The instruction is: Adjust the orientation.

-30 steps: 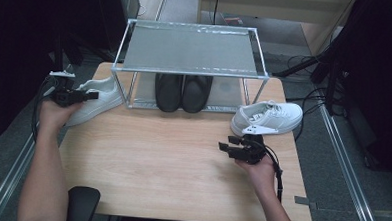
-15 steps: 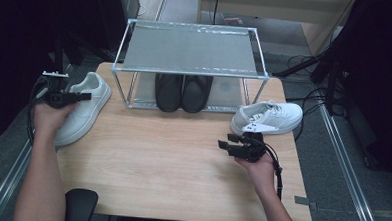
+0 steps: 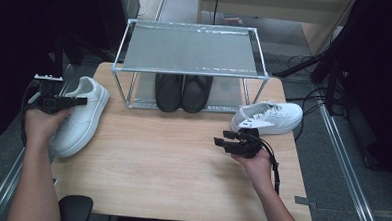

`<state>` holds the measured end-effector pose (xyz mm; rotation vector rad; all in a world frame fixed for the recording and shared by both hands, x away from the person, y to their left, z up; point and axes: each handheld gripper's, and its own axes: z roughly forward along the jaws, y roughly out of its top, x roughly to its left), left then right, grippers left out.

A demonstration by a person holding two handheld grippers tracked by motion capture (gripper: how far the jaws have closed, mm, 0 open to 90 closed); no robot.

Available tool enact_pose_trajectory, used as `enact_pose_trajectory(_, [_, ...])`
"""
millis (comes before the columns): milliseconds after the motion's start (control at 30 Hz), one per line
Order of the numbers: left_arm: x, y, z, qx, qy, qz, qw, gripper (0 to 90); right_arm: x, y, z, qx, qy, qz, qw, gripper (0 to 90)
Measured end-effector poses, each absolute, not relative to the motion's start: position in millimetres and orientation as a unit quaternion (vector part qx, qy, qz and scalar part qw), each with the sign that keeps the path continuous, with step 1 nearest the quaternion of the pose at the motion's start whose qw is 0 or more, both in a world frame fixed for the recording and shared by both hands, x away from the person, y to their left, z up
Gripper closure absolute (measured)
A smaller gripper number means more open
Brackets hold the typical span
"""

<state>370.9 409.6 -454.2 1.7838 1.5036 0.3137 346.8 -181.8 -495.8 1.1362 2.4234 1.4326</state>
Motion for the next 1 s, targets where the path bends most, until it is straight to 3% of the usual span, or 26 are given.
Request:
enact_pose_trajectory(433, [329, 394, -436, 0.698, 0.582, 0.114, 0.401, 82.8, 357, -172, -493, 0.364, 0.798, 0.477, 0.047, 47.2])
enact_pose_trajectory(1000, [295, 347, -420, 0.737, 0.529, 0.084, 0.412, 82.9, 363, -163, -493, 0.355, 0.803, 0.477, 0.042, 47.2])
